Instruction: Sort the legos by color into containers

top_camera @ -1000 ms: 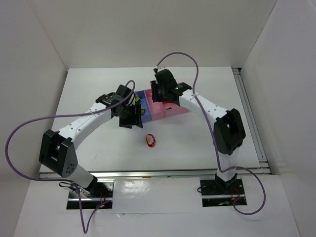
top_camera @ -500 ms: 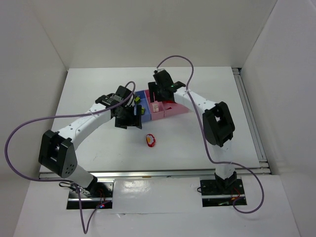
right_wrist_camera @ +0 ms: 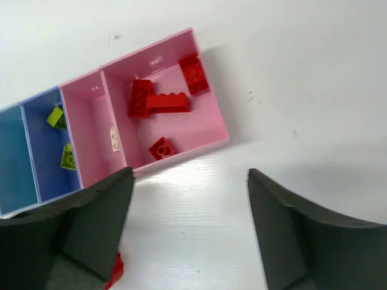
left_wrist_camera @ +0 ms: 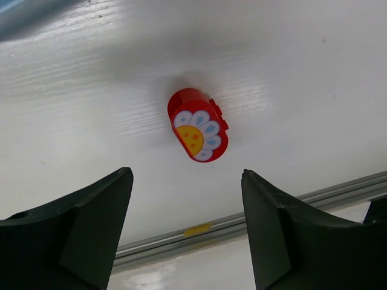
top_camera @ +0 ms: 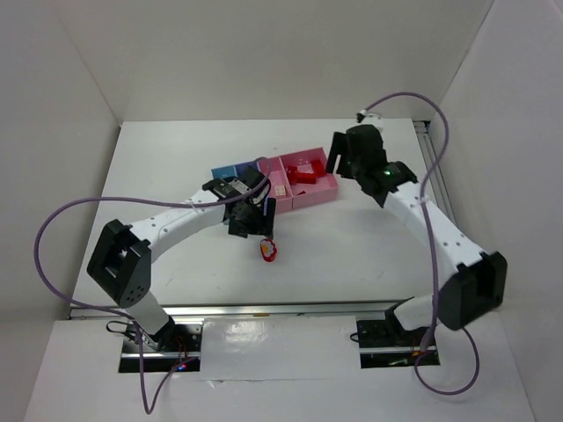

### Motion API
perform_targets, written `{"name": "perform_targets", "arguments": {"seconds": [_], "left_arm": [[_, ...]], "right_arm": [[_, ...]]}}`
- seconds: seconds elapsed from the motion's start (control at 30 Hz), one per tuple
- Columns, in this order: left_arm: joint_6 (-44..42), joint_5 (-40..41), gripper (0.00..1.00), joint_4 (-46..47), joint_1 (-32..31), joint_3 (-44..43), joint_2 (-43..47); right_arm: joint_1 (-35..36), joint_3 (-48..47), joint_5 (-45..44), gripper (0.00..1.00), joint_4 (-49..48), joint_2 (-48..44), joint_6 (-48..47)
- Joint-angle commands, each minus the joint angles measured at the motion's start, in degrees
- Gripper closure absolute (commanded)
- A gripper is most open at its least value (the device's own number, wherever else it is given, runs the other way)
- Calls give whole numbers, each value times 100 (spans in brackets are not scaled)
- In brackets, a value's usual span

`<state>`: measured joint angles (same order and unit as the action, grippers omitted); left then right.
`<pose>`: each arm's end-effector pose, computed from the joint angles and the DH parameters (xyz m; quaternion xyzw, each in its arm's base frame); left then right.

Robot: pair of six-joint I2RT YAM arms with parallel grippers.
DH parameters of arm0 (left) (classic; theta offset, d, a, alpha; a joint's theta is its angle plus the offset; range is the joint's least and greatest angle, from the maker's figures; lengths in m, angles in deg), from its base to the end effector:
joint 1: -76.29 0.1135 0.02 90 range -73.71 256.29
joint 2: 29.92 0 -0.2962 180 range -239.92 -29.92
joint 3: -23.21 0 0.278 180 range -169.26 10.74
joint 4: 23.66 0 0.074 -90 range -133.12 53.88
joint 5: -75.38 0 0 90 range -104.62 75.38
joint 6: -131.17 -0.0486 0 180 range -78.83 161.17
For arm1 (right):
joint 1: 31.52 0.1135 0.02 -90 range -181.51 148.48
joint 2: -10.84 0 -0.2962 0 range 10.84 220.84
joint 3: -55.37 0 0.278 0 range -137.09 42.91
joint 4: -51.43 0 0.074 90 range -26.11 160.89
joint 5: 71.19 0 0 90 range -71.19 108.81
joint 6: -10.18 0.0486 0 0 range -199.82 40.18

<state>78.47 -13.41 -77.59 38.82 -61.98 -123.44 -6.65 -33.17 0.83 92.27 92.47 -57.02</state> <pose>0.2945 -0.2245 0.2604 -0.0011 0.9708 -0.1374 0.1967 0.3262 0.1347 0.3729 0.0577 0.8730 0.0614 0.4804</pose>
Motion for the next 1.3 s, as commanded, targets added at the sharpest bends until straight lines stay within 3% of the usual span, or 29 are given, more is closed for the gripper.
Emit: {"name": "perform_targets", "arguments": {"seconds": [0.0, 0.23, 0.43, 0.67, 0.7, 0.8, 0.93, 1.03, 1.27], "left_arm": [[752, 388, 17, 271, -49, -13, -358], [1227, 72, 16, 333, -111, -83, -1115], [1341, 151, 21, 500, -278, -136, -1371], [1412, 203, 40, 430, -489, -66, -1494], [1412, 204, 47, 377, -489, -66, -1494], [1316, 361, 56, 219, -611, -215, -1372], [649, 528, 60, -308, -735, -1353, -1318], [253, 389, 70, -476, -674, -2149, -1564], [-443, -77, 70, -704, -15, -4906, -2976]], "right_arm": [[-95, 505, -312, 15, 238, -664, 207], [-254, 830, -39, 13, 537, -1280, 207], [-254, 1103, 137, 12, 291, -1491, 207], [-254, 1279, 207, 12, 238, -1492, 207], [-254, 1279, 207, 12, 238, -1492, 207], [-254, 1332, 129, 12, 238, -1605, 207], [-254, 1428, -459, 12, 238, -1895, 329], [-394, 1604, -523, 12, 238, -2097, 330], [-517, 1709, -786, 12, 519, -2449, 382]]}}
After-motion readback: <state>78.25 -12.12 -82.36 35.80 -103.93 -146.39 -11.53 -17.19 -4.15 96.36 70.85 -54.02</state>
